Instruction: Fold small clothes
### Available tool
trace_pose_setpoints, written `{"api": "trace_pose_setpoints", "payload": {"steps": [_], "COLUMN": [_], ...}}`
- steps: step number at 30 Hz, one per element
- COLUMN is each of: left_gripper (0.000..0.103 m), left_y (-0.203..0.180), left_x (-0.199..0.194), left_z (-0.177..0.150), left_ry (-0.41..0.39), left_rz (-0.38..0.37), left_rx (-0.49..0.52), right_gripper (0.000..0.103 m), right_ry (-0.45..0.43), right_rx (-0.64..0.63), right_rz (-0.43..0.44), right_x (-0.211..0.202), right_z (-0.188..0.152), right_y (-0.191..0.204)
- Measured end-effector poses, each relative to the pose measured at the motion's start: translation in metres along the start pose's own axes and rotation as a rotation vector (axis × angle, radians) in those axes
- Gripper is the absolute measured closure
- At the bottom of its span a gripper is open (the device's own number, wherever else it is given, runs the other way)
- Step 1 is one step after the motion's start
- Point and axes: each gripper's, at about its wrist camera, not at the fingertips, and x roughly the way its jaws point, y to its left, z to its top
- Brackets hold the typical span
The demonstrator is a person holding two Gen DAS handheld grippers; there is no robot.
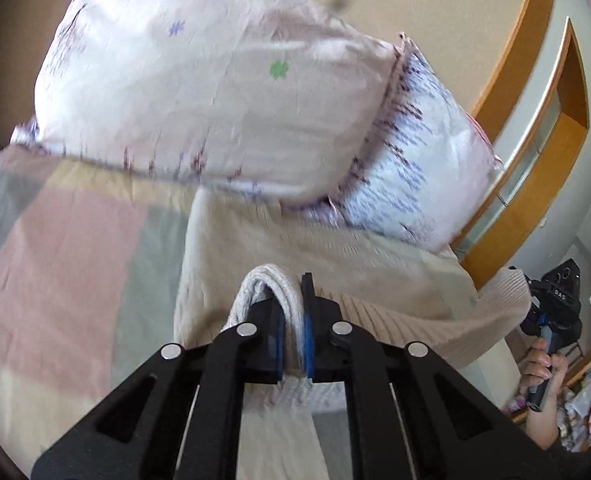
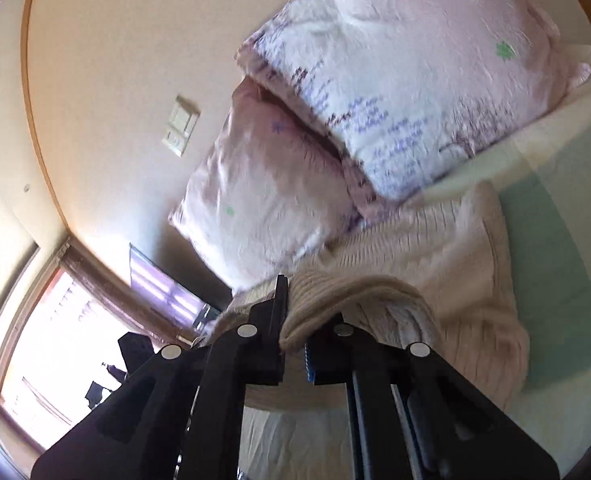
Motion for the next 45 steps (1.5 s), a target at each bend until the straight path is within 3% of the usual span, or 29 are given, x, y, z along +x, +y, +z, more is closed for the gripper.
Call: {"api": "trace_pose_setpoints", "payload": {"steps": [2, 3, 4, 5, 6, 7, 9, 10, 11, 16, 18, 19, 21, 24, 27, 30, 32, 34, 36, 37, 38, 40, 43, 45], "left_gripper": [0.094, 0.087, 0.079, 0.058, 0.044, 0.043, 0.030, 0.027, 0.027, 0.037, 0.042, 0.046, 0.076, 0.084, 0.086, 0.086, 0.086, 0.083, 0.063, 0.049, 0.043, 0.022, 0.013, 0.013], "left_y": [0.005, 0.011, 0.018, 0.027, 0.036, 0.045, 0.063, 0.069, 0.077, 0.100, 0.098, 0.093, 0.092, 0.091, 0.050, -0.027, -0.088, -0.134, -0.170, -0.179, -0.182, -0.171, -0.133, -0.116], "left_x": [0.047, 0.071, 0.098, 0.115, 0.125, 0.126, 0.112, 0.107, 0.104, 0.116, 0.119, 0.122, 0.128, 0.130, 0.118, 0.126, 0.152, 0.190, 0.230, 0.240, 0.240, 0.223, 0.189, 0.185], "left_z": [0.037, 0.050, 0.060, 0.065, 0.068, 0.068, 0.061, 0.056, 0.049, 0.016, 0.006, 0.003, -0.001, 0.001, 0.021, 0.047, 0.050, 0.039, 0.020, 0.014, 0.011, 0.015, 0.023, 0.014], "left_ry": [-0.023, -0.009, 0.025, 0.059, 0.082, 0.091, 0.100, 0.117, 0.156, 0.313, 0.312, 0.312, 0.315, 0.313, 0.244, 0.196, 0.203, 0.258, 0.379, 0.421, 0.427, 0.357, 0.248, 0.299], "left_rz": [0.071, 0.097, 0.144, 0.184, 0.224, 0.237, 0.138, 0.107, 0.079, -0.022, -0.044, -0.049, -0.036, -0.080, -0.189, -0.371, -0.499, -0.650, -0.832, -0.849, -0.836, -0.782, -0.480, -0.289], "left_rx": [-0.003, -0.012, -0.031, -0.056, -0.083, -0.106, -0.133, -0.137, -0.141, -0.257, -0.274, -0.263, -0.301, -0.398, -0.387, -0.322, -0.288, -0.326, -0.417, -0.442, -0.446, -0.396, -0.270, -0.203], "right_gripper": [0.096, 0.095, 0.090, 0.077, 0.071, 0.068, 0.056, 0.039, 0.034, 0.033, 0.033, 0.032, 0.031, 0.031, 0.031, 0.031, 0.031, 0.031, 0.031, 0.026, 0.020, 0.013, 0.010, 0.010], "right_ry": [-0.068, -0.093, -0.098, -0.074, -0.022, 0.036, 0.060, 0.049, 0.031, 0.030, 0.043, 0.051, 0.066, 0.079, 0.061, 0.012, -0.026, -0.047, -0.031, -0.011, 0.015, 0.070, 0.159, 0.225], "right_rx": [0.031, 0.048, 0.071, 0.095, 0.119, 0.155, 0.183, 0.160, 0.133, 0.166, 0.161, 0.155, 0.154, 0.174, 0.176, 0.158, 0.169, 0.185, 0.192, 0.203, 0.221, 0.269, 0.286, 0.284], "right_rz": [-0.074, -0.128, -0.222, -0.307, -0.378, -0.423, -0.363, -0.366, -0.381, -0.329, -0.326, -0.330, -0.322, -0.289, -0.269, -0.285, -0.301, -0.309, -0.328, -0.327, -0.317, -0.268, -0.245, -0.259], "right_x": [0.035, 0.054, 0.075, 0.095, 0.110, 0.118, 0.107, 0.098, 0.088, 0.065, 0.066, 0.066, 0.065, 0.058, 0.038, 0.015, 0.006, 0.001, 0.004, 0.006, 0.008, 0.010, 0.023, 0.038], "right_z": [0.027, 0.037, 0.043, 0.049, 0.051, 0.050, 0.041, 0.039, 0.038, 0.042, 0.042, 0.041, 0.038, 0.032, 0.030, 0.036, 0.040, 0.044, 0.049, 0.052, 0.054, 0.058, 0.063, 0.064], "right_y": [-0.020, -0.032, -0.048, -0.064, -0.079, -0.092, -0.105, -0.106, -0.106, -0.117, -0.116, -0.116, -0.116, -0.120, -0.123, -0.124, -0.127, -0.132, -0.137, -0.141, -0.146, -0.156, -0.165, -0.169]}}
